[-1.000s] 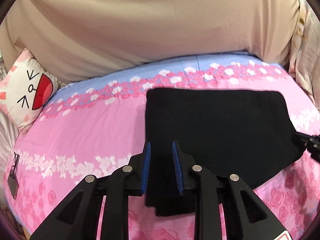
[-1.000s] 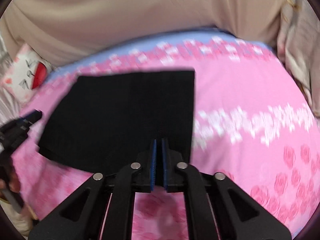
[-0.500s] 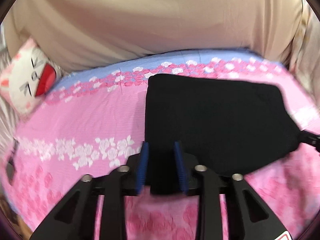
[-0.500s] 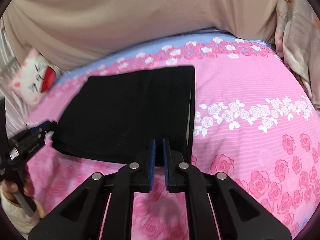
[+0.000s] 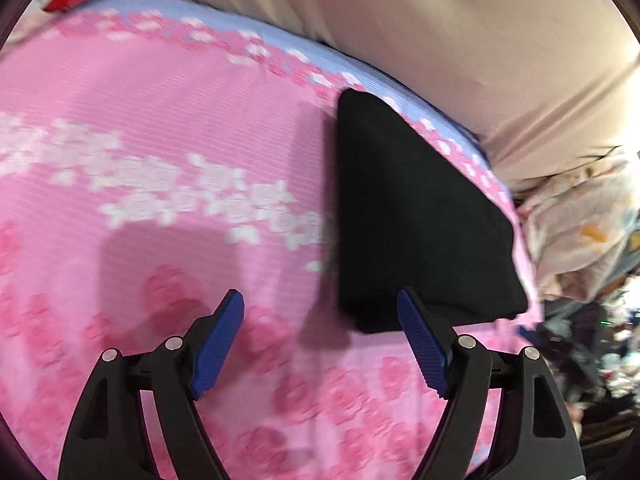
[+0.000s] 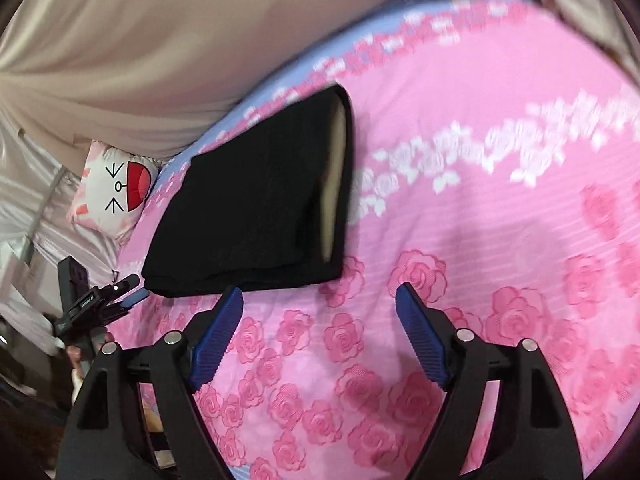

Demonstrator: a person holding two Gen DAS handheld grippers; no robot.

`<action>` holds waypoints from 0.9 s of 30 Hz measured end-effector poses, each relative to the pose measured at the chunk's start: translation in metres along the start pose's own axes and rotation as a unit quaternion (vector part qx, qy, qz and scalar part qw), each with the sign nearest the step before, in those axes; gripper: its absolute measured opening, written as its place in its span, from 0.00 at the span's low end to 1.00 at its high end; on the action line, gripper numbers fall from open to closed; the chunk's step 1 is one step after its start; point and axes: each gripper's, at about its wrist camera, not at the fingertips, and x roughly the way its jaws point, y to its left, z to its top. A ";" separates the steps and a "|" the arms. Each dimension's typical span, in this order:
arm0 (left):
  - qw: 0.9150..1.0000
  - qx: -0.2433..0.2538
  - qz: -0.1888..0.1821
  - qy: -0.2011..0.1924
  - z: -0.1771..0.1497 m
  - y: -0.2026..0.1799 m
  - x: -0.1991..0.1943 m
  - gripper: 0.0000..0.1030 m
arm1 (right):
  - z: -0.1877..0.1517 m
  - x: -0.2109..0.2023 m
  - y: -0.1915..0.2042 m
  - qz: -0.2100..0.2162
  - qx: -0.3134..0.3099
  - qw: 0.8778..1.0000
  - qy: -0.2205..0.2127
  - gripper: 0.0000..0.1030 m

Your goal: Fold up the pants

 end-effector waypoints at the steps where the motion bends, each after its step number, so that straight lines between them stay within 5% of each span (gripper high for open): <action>1: 1.000 0.000 -0.018 0.008 0.004 -0.002 0.006 0.74 | 0.003 0.005 -0.006 0.014 0.011 1.000 0.007 0.75; 4: 0.999 0.007 -0.046 0.020 0.017 -0.009 0.023 0.74 | 0.013 0.018 -0.021 0.072 0.041 0.996 0.013 0.83; 10: 0.990 0.002 -0.114 0.077 0.031 -0.026 0.069 0.74 | 0.040 0.042 -0.020 0.145 0.057 0.987 0.036 0.82; 15: 0.991 0.031 -0.097 0.087 0.035 -0.053 0.092 0.87 | 0.058 0.074 0.006 0.156 0.026 0.985 0.069 0.83; 21: 0.992 0.046 -0.077 0.086 0.038 -0.070 0.100 0.88 | 0.068 0.096 0.023 0.161 0.007 0.984 0.073 0.82; 23: 0.993 0.058 -0.063 0.077 0.036 -0.072 0.099 0.76 | 0.064 0.097 0.029 0.139 -0.009 0.988 0.063 0.53; 24: 0.994 0.067 -0.049 0.075 0.036 -0.070 0.096 0.60 | 0.063 0.098 0.028 0.133 -0.008 0.989 0.062 0.45; 27: 0.993 0.078 -0.045 0.074 0.037 -0.069 0.084 0.44 | 0.061 0.090 0.040 0.120 -0.010 0.992 0.045 0.38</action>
